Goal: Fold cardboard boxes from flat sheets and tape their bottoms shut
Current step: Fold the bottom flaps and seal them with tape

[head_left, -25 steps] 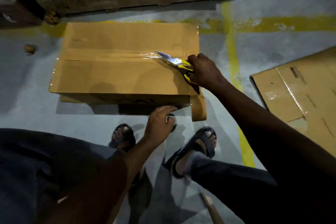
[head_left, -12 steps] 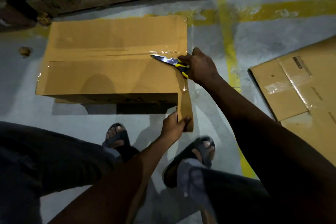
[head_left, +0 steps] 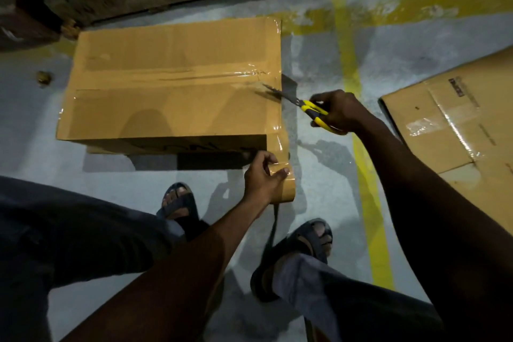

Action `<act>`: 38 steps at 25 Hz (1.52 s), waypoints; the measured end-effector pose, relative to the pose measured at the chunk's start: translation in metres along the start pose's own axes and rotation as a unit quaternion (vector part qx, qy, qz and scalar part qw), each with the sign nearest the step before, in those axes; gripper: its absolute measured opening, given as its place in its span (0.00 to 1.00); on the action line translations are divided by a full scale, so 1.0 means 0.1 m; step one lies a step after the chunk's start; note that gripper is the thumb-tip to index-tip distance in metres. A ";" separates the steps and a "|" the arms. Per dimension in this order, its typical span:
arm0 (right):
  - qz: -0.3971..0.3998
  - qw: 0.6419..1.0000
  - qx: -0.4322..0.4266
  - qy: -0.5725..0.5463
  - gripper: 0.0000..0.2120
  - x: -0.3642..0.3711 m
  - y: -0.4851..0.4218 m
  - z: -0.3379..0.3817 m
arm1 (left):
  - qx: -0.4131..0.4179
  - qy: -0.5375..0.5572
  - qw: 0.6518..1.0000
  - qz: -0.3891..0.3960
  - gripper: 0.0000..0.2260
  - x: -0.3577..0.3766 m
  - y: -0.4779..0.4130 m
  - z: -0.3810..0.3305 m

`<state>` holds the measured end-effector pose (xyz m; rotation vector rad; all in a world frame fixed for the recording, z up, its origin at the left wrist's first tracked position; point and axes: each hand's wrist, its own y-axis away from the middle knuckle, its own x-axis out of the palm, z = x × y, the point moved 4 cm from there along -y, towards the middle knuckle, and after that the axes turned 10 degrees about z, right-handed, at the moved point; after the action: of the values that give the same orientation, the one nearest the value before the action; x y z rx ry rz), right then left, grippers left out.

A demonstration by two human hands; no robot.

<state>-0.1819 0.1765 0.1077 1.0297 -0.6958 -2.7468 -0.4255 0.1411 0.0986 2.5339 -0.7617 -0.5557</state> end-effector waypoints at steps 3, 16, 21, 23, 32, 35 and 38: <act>0.119 0.989 0.032 -0.079 0.12 -0.01 0.25 -0.30 | -0.011 0.069 0.995 0.067 0.17 0.00 -0.02 -0.11; 0.375 0.900 0.143 -0.168 0.14 0.27 0.41 -0.42 | -0.073 0.115 0.984 0.111 0.20 -0.06 -0.02 -0.08; 0.358 0.914 0.121 -0.149 0.16 0.31 0.30 -0.34 | -0.094 0.115 0.982 0.120 0.16 -0.05 -0.01 -0.04; 0.354 0.916 0.116 -0.152 0.17 0.33 0.28 -0.33 | -0.101 0.116 0.980 0.123 0.16 -0.04 -0.01 -0.03; 0.346 0.930 0.094 -0.079 0.15 0.32 0.24 -0.26 | -0.116 0.120 0.977 0.133 0.16 -0.06 -0.07 0.02; 0.332 0.938 0.086 -0.046 0.16 0.31 0.21 -0.26 | -0.125 0.135 0.975 0.128 0.16 -0.04 -0.06 0.00; 0.315 0.944 0.083 -0.045 0.17 0.31 0.20 -0.30 | -0.127 0.144 0.974 0.123 0.15 -0.02 -0.08 0.01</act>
<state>-0.1868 0.1393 0.0793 0.5658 -1.0655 -2.2073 -0.4241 0.1483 0.0943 2.1786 -0.8222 -0.1828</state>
